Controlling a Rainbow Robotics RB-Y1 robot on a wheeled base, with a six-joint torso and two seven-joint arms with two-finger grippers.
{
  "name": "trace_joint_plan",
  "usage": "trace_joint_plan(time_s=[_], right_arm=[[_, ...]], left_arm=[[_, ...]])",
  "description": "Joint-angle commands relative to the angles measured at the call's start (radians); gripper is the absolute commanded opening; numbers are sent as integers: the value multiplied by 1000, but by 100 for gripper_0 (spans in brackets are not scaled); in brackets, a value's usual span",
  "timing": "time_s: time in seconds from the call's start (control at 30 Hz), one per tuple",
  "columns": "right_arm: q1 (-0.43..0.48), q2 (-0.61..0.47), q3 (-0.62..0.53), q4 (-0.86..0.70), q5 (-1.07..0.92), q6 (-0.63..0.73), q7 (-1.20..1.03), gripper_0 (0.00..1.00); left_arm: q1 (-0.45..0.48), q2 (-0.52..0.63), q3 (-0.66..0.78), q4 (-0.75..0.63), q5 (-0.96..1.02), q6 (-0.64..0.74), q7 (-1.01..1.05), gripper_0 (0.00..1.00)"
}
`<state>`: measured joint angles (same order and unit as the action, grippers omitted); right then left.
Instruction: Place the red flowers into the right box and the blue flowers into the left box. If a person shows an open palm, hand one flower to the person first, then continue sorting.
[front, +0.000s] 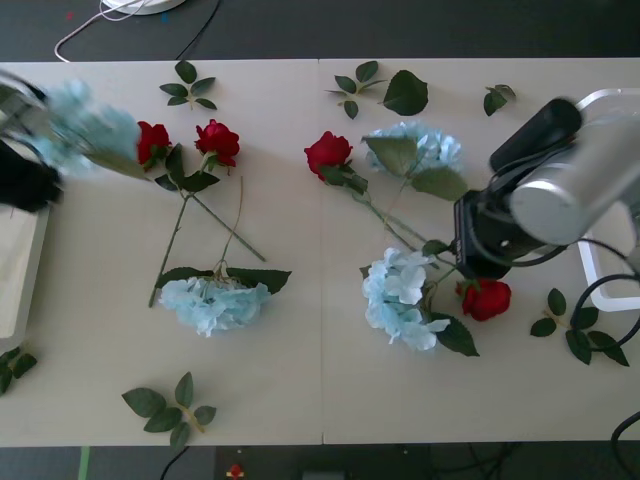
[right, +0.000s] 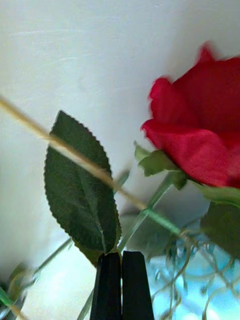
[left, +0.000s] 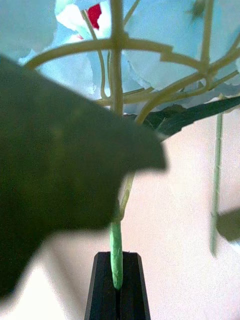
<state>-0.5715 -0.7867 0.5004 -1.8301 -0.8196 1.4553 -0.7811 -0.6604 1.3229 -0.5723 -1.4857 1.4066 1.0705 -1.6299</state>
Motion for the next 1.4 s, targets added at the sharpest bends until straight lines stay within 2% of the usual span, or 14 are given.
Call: trace_joint_plan(time_s=[0.03, 0.13, 0.27, 0.33, 0.37, 0.4, 0.43, 0.47, 0.6, 0.8, 1.03, 1.17, 1.4], right_arm=[[10, -89, -48, -95, -38, 10, -4, 0], [22, -121, -48, -132, -44, 8, -3, 0], [38, -132, -48, -153, -27, 7, 5, 0], [42, -131, -48, -156, -18, 5, 11, 33], [44, -131, -48, -156, -16, 7, 16, 67], [44, -132, -46, -156, -15, 7, 19, 79], [45, -129, -46, -156, -9, 5, 25, 95], [45, -123, -46, -156, -3, 7, 29, 100], [48, -91, -46, -136, 28, 8, 42, 100], [48, -14, -48, -61, 77, -13, 42, 100], [42, 109, -48, 58, 208, -89, 19, 100], [9, 173, -48, 124, 247, -101, -49, 100], [-11, 236, -48, 149, 286, -87, -168, 100]], left_arm=[[-36, 87, 232, 21, 25, 236, -33, 0], [-36, 93, 376, 88, 34, 390, -44, 0], [-36, 95, 489, 186, 34, 499, -97, 0], [-36, 93, 540, 277, 32, 545, -171, 0], [-36, 90, 562, 338, 40, 565, -217, 0], [-36, 88, 569, 369, 48, 572, -239, 0], [-36, 84, 583, 440, 61, 585, -292, 0], [-36, 81, 591, 510, 71, 588, -355, 0], [-36, 59, 600, 708, 81, 545, -528, 0], [-36, 19, 598, 815, 23, 391, -714, 0], [28, -36, 598, 828, -26, 151, -817, 0], [82, -79, 598, 828, -24, 34, -857, 0], [154, -91, 598, 829, -24, -3, -864, 0]])
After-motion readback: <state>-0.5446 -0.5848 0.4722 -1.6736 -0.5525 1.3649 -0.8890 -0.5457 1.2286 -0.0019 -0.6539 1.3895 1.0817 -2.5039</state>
